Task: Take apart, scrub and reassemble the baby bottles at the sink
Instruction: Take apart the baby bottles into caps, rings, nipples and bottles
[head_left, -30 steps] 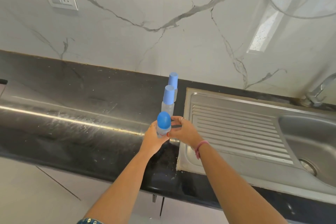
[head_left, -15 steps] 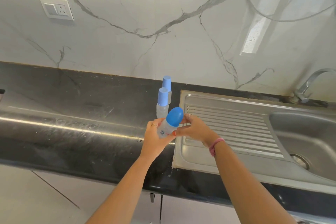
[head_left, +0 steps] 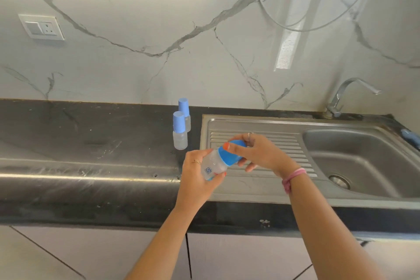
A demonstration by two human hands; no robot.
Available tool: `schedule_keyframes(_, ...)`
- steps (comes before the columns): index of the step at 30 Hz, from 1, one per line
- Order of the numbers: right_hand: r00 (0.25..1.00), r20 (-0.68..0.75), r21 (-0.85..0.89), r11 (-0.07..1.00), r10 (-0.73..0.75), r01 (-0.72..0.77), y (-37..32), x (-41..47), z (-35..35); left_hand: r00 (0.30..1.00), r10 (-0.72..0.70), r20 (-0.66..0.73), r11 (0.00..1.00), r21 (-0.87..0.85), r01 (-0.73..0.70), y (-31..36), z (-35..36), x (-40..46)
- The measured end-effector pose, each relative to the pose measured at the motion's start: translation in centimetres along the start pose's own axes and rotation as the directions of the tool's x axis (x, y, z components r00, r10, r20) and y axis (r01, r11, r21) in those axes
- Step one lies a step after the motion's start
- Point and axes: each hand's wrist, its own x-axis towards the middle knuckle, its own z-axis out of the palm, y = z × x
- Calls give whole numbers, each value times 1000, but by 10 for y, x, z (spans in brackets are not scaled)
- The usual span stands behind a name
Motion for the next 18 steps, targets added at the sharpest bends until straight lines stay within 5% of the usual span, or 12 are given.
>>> schedule_keyframes(9, 1000, 8, -111, 994, -5, 6, -5, -35, -30, 989, -13, 145, 999, -31, 18, 31, 2, -16)
schedule_keyframes(18, 981, 177, -161, 982, -75, 104, -4, -60, -58, 972, -24, 234, 999, -42, 35, 41, 3, -25)
